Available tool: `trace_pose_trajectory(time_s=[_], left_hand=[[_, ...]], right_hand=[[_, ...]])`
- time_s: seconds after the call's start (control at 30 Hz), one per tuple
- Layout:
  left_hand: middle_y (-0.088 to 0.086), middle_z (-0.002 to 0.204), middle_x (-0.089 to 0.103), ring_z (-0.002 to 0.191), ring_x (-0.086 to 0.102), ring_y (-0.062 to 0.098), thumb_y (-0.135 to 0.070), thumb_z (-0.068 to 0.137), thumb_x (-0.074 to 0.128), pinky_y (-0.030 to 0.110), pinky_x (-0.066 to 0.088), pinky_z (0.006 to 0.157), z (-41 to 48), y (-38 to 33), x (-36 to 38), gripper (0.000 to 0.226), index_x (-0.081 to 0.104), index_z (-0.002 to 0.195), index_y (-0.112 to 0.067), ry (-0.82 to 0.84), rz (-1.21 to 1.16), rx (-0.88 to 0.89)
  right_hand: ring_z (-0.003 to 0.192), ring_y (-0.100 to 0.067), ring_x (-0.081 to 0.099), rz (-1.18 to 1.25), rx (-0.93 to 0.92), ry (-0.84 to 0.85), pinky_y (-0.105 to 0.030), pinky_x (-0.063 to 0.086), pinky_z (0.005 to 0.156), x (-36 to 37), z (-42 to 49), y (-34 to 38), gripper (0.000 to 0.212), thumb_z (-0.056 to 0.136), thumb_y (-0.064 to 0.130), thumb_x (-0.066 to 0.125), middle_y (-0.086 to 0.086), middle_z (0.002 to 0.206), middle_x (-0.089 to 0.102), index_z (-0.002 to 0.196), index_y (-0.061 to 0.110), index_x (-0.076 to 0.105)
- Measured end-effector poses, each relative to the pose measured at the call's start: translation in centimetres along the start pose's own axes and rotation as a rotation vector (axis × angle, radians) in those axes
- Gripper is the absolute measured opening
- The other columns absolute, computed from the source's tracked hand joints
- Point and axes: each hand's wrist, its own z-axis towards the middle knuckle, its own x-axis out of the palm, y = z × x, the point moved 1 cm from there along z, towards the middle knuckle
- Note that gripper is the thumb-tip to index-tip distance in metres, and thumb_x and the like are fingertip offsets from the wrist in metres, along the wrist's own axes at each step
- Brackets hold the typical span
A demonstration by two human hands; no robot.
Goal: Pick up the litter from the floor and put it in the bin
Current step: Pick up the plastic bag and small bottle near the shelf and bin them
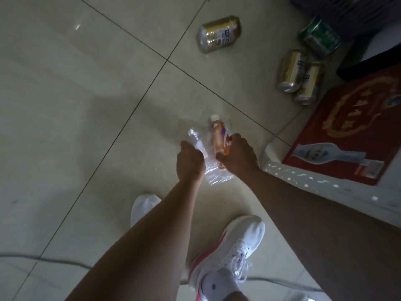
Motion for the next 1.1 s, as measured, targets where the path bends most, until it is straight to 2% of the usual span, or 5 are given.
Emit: trace_pose_trajectory(time_s=[0.23, 0.5, 0.67, 0.9, 1.1], left_hand=[[0.007, 0.106, 0.075, 0.101, 0.069, 0.03, -0.015, 0.086, 0.065, 0.036, 0.054, 0.084, -8.6, -3.4, -12.7, 0.029, 0.068, 0.115, -0.015, 0.009, 0.002, 0.149], [0.002, 0.07, 0.054, 0.078, 0.068, 0.034, -0.011, 0.089, 0.06, 0.044, 0.05, 0.066, -26.0, -14.0, -37.2, 0.013, 0.057, 0.076, -0.008, 0.031, -0.119, 0.23], [0.012, 0.121, 0.068, 0.112, 0.063, 0.029, -0.016, 0.102, 0.053, 0.03, 0.046, 0.091, -35.9, -18.5, -49.5, 0.033, 0.061, 0.132, -0.005, -0.018, -0.061, 0.43], [-0.005, 0.145, 0.058, 0.136, 0.053, 0.011, -0.004, 0.098, 0.058, 0.02, 0.041, 0.108, -47.5, -21.6, -56.8, 0.044, 0.051, 0.141, -0.011, 0.334, -0.12, 0.686], [-0.016, 0.09, 0.075, 0.078, 0.07, -0.002, 0.001, 0.08, 0.065, 0.035, 0.06, 0.07, -59.2, -23.3, -56.3, 0.037, 0.075, 0.106, -0.024, 0.694, 0.023, 0.825]], right_hand=[[0.113, -0.036, 0.062, 0.024, -0.023, -0.074, -0.041, 0.051, 0.095, -9.7, -9.1, 3.5, 0.059, 0.084, 0.035, 0.076, -0.015, 0.127, 0.059, 0.13, 0.007, 0.05], [0.108, -0.032, 0.062, 0.105, -0.142, -0.149, -0.04, 0.054, 0.089, -31.5, -29.2, 13.8, 0.061, 0.086, 0.035, 0.073, -0.014, 0.122, 0.058, 0.132, 0.005, 0.046], [0.097, -0.026, 0.069, 0.248, -0.155, -0.236, -0.046, 0.059, 0.086, -40.9, -43.3, 19.2, 0.055, 0.083, 0.036, 0.078, -0.007, 0.114, 0.068, 0.126, 0.011, 0.055], [0.102, -0.032, 0.065, 0.415, 0.021, -0.471, -0.045, 0.055, 0.088, -43.4, -60.9, 19.1, 0.058, 0.084, 0.031, 0.075, -0.011, 0.116, 0.064, 0.132, 0.009, 0.05], [0.099, -0.031, 0.065, 0.627, 0.338, -0.66, -0.041, 0.053, 0.078, -39.4, -76.4, 11.4, 0.052, 0.086, 0.032, 0.073, -0.009, 0.118, 0.062, 0.13, 0.013, 0.052]])
